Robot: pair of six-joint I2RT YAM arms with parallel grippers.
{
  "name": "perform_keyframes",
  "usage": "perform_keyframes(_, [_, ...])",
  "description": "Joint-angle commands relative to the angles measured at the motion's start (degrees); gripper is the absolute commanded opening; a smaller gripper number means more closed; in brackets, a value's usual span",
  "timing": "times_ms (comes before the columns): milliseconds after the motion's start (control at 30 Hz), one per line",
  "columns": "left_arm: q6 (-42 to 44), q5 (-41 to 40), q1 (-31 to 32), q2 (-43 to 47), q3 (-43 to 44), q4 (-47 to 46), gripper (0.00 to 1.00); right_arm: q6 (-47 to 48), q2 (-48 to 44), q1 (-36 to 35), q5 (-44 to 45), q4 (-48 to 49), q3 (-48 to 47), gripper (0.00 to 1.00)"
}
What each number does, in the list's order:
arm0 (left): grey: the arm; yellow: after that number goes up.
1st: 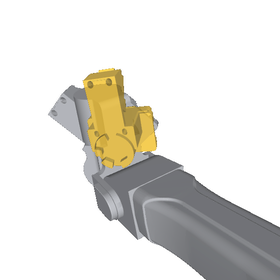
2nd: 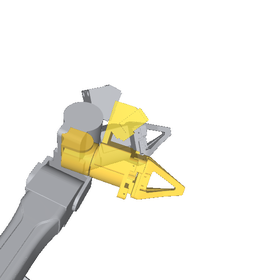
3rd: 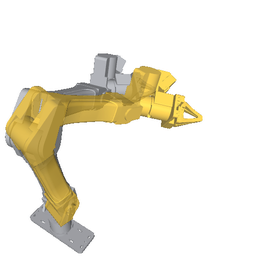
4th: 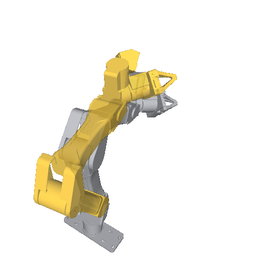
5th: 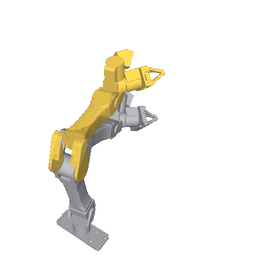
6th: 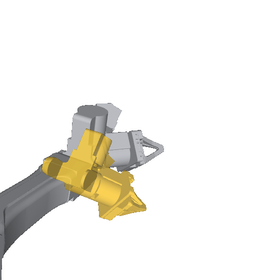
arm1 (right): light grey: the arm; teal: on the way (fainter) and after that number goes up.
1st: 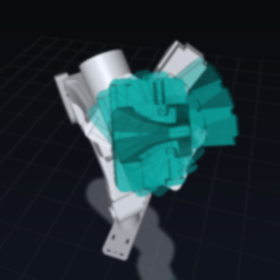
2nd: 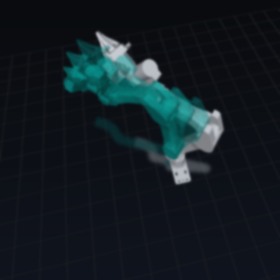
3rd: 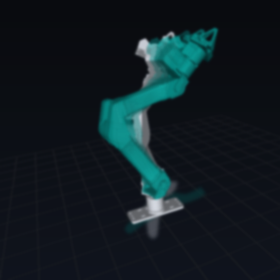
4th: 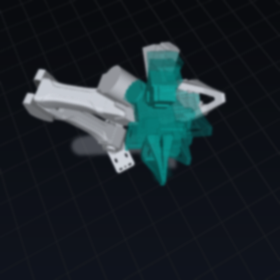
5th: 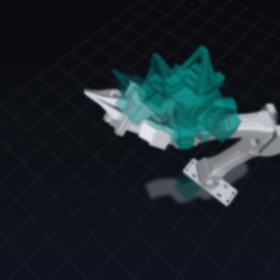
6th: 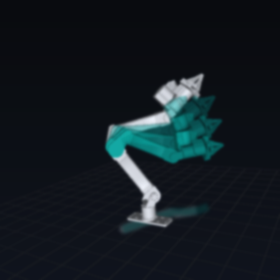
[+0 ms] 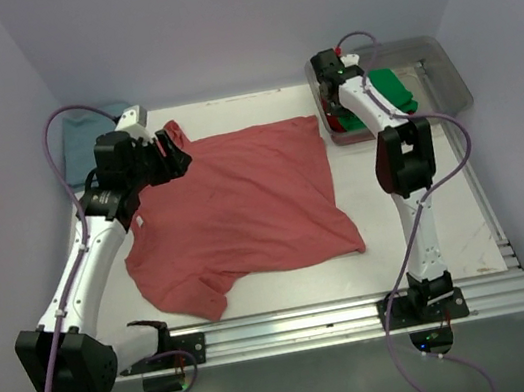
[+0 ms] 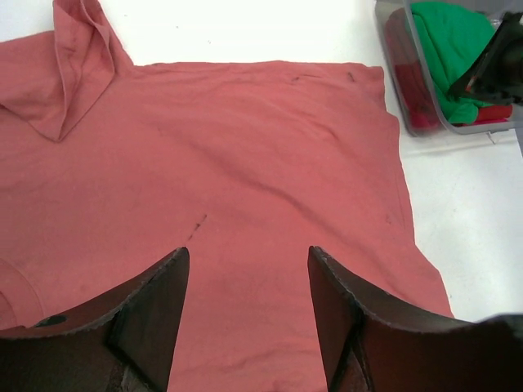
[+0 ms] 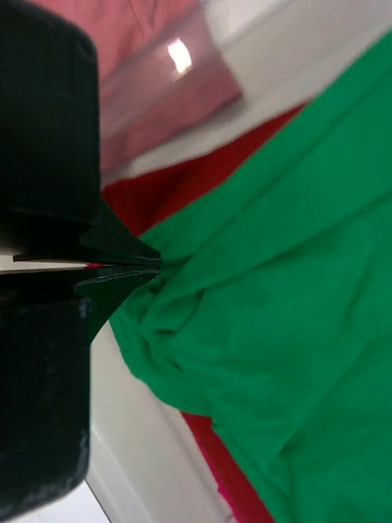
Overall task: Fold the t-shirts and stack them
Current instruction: Flatten out the tshirt
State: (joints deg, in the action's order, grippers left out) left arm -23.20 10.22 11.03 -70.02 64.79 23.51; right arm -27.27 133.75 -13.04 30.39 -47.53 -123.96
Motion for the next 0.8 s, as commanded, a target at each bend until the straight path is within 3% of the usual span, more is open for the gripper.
perform_keyframes(0, [1.84, -0.46, 0.22, 1.9, 0.24, -0.39, 0.63, -4.2, -4.89, 0.2, 0.11, -0.91, 4.58, 0.0])
perform_keyframes(333, [2.28, 0.15, 0.31, 1.9, 0.86, -0.04, 0.62, -4.11, -24.14, 0.2, -0.69, 2.0, 35.86, 0.0])
perform_keyframes(767, [2.81, 4.11, 0.22, 0.76, 0.51, 0.22, 0.62, -6.57, -38.48, 2.05, 6.79, -6.43, 56.72, 0.0])
